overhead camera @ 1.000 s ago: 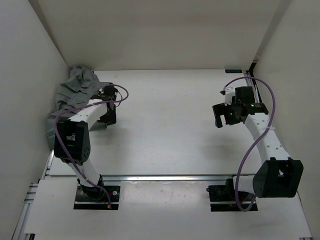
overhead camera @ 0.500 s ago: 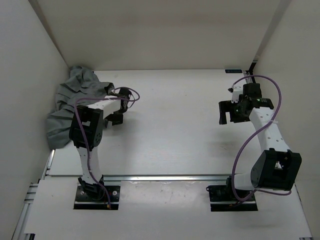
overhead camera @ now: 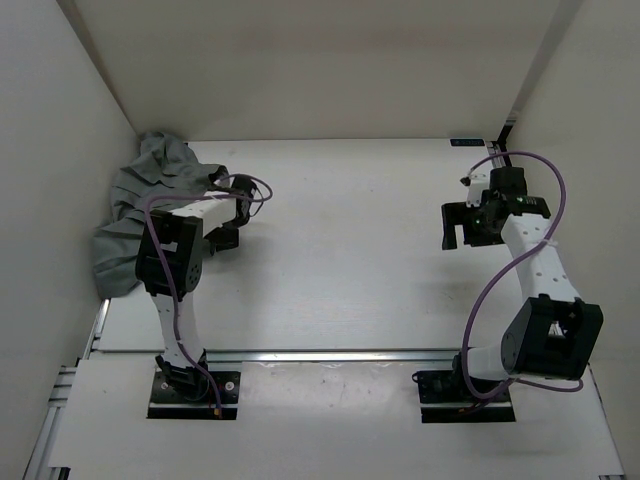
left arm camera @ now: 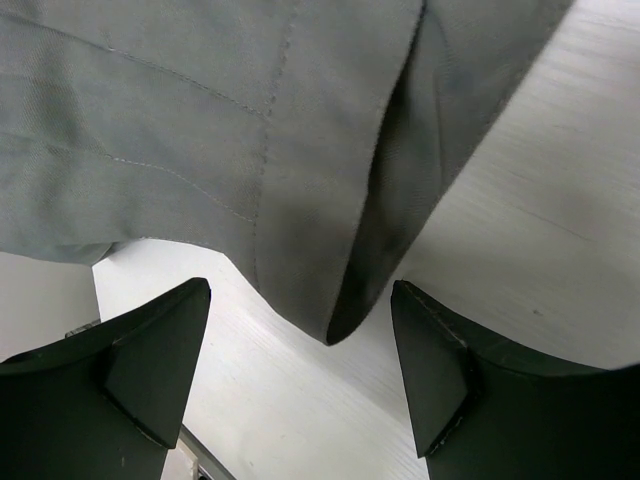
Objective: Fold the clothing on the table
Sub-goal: Grab the skirt from the pile
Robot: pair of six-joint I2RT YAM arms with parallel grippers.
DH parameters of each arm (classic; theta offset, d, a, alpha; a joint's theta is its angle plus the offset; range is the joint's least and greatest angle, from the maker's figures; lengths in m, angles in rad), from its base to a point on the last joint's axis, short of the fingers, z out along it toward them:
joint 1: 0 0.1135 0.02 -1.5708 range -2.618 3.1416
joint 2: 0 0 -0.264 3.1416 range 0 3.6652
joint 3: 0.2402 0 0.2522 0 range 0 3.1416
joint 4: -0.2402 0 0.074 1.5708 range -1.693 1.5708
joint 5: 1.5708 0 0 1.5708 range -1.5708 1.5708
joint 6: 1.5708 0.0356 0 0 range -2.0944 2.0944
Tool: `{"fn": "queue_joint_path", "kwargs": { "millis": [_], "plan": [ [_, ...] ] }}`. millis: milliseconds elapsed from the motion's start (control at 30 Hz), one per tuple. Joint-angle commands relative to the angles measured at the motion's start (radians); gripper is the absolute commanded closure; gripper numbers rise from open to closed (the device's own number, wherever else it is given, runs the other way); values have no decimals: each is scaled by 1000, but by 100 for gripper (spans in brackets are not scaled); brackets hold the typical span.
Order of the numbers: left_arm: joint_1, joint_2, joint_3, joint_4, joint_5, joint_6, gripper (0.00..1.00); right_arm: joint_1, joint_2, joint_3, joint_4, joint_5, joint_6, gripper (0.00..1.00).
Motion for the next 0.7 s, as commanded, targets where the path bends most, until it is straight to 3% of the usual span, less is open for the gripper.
{"fn": "queue_joint_path", "kwargs": {
  "millis": [0, 467, 667],
  "plan": [
    [21, -64, 9, 24, -31, -12, 16, -9, 18, 42, -10, 6, -24, 0],
    [61, -5, 98, 31, -27, -4, 23, -3, 38, 73, -33, 24, -9, 1],
    [89, -1, 74, 54, 15, 6, 45, -6, 41, 87, -30, 57, -24, 0]
  ]
}}
